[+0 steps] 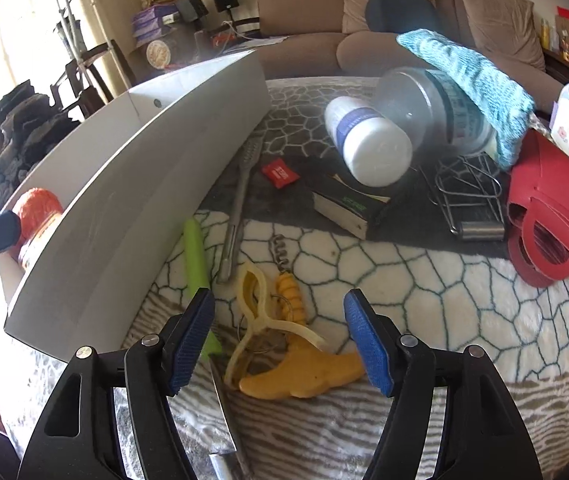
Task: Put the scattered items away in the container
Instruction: 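Move the right gripper out of the box to the yellow clothes-peg clip, then grasp the yellow clothes-peg clip with the right gripper and lift it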
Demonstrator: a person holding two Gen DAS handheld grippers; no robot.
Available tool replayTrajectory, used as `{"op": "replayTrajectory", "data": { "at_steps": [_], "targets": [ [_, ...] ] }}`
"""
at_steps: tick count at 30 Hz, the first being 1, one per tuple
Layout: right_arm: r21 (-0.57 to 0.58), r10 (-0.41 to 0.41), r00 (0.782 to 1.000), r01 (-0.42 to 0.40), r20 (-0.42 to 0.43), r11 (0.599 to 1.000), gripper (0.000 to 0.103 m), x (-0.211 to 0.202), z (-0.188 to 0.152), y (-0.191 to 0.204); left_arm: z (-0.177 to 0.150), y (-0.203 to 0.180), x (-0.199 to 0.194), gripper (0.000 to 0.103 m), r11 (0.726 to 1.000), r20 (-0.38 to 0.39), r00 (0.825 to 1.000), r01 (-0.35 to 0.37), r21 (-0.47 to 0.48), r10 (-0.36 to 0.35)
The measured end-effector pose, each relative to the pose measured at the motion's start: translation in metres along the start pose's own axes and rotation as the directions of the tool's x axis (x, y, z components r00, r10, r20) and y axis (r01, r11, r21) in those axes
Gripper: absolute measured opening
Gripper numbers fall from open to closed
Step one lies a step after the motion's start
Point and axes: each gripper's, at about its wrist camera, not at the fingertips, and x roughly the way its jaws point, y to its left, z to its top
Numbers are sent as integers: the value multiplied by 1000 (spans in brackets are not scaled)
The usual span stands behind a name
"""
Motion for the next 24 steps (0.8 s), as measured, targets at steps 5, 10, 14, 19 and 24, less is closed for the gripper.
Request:
{"op": "replayTrajectory", "data": {
  "at_steps": [5, 10, 14, 19, 24],
  "targets": [
    [-84, -69, 996, 64, -59, 994, 70, 21, -4, 15, 0, 5, 1, 103, 1000, -11, 1000, -5, -14, 5],
    [-39, -65, 996, 63, -59, 997, 48, 22, -3, 7, 1, 9, 0, 103, 1000, -10, 1000, -5, -27, 5],
    [37, -42, 998, 44, -42, 998, 20, 11, 3, -6, 1, 10, -2, 103, 1000, -7, 1000, -3, -31, 3],
    [167, 24, 999, -20, -27, 986, 17, -2, 9, -27, 0, 9, 3, 103, 999, -20, 1000, 8, -39, -9],
    [238, 49, 999, -44, -17, 970, 17, -8, 7, -42, -4, -1, 13, 103, 999, -42, 999, 22, -28, -23]
  ]
}}
